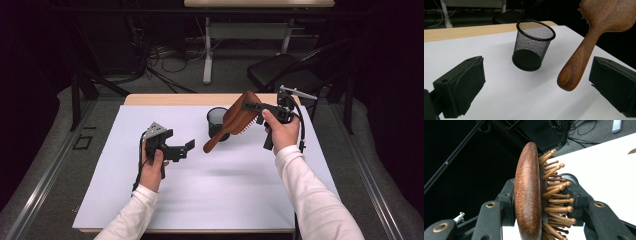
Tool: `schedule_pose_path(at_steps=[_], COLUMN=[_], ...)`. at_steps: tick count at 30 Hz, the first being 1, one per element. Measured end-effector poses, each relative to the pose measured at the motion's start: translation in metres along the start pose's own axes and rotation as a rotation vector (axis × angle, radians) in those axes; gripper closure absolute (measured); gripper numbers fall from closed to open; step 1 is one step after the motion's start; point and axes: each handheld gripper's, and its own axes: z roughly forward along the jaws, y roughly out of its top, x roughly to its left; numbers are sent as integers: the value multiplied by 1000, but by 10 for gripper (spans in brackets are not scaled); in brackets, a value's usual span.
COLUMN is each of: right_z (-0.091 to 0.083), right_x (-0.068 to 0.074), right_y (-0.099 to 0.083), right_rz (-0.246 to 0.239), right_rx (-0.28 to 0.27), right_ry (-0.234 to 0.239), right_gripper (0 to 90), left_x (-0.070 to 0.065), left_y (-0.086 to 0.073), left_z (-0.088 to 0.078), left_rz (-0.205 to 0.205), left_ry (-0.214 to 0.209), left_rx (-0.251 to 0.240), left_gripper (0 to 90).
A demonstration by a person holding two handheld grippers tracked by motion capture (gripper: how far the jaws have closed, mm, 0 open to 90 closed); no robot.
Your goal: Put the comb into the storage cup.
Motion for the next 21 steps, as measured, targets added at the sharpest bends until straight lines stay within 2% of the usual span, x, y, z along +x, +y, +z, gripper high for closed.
schedule_pose_path(at_steps=[21], right_z=[-5], right_x=[-3], right_y=[7], right_rz=[-5], right_rx=[-15], right_ry=[-47], right_gripper=[508], left_x=[10], left_y=[0], left_z=[-4], left_rz=[-15], left_ry=[15], left_rx=[9], left_gripper=[3])
